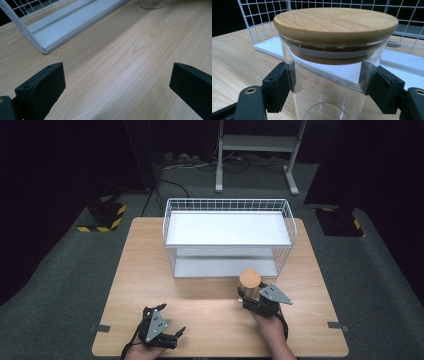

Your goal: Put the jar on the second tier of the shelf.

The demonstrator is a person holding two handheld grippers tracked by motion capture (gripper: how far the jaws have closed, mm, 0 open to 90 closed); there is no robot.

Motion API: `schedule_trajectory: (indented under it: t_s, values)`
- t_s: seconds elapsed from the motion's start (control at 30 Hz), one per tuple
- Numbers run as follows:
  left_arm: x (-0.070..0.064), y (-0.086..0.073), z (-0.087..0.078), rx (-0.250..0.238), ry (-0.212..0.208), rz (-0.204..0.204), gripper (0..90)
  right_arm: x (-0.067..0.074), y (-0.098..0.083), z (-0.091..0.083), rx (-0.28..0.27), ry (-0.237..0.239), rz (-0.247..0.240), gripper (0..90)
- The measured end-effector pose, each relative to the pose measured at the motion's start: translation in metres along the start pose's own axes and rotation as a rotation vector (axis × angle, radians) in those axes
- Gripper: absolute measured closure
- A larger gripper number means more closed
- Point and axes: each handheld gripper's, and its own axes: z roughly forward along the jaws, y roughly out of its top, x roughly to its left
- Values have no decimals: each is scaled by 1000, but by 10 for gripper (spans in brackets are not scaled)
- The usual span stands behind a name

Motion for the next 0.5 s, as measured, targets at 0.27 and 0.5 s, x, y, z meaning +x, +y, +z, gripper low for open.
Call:
schedule_trajectory:
  t_s: [0.27, 0.5]
  values:
    - [0, 0, 0, 1, 4, 5, 6, 1, 1, 1, 7, 2, -17, 260]
    - [-1, 0, 0, -1, 7, 4, 6, 4, 9, -5, -14, 4, -35, 260]
